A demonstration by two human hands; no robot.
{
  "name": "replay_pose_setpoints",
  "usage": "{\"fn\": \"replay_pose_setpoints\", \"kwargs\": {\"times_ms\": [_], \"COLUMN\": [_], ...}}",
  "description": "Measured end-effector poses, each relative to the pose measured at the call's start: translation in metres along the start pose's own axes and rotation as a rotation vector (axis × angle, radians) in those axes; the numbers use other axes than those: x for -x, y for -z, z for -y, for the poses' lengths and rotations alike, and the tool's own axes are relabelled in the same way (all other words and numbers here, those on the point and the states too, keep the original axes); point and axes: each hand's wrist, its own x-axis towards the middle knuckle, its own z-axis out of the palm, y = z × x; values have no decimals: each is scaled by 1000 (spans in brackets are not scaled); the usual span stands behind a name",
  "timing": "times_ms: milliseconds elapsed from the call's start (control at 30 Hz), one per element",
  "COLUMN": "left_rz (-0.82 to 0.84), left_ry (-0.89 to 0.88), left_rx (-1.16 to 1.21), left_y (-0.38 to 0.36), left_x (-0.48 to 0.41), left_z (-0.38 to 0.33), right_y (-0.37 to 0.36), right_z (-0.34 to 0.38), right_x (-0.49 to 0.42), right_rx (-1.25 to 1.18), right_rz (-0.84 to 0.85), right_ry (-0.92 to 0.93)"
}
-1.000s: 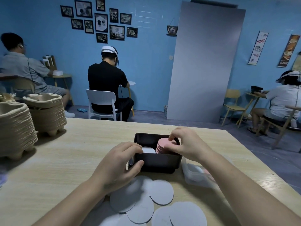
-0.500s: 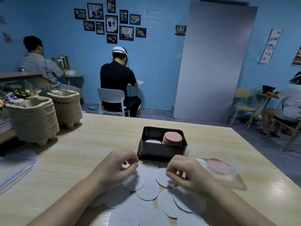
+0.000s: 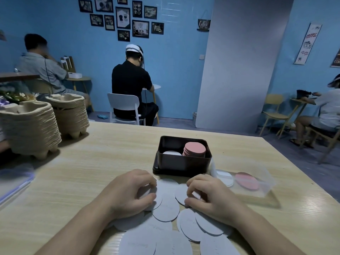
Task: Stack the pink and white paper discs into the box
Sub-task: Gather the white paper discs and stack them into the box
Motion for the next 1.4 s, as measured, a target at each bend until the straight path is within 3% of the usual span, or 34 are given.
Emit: {"fn": "replay_pose_setpoints", "kwargs": {"times_ms": [300, 700, 1000, 1133, 1400], "left_rz": [88, 14, -71, -106, -119], "left_ry": [19, 22, -12, -26, -92], "left_rx": [-51, -14, 28, 36, 22], "left_y": [16, 15, 12, 12, 6], "left_x": [16, 15, 14, 14, 5], "left_z": [4, 0, 0, -1, -7], "right_y": [13, 11, 8, -4, -10], "right_z": [5, 14, 37, 46, 42], "right_x": [-11, -8, -44, -56, -45], "right_rx": [112, 104, 119, 51, -213], "right_rz": [141, 57, 132, 72, -113], "right_ry": [-33, 9, 145, 213, 182]}}
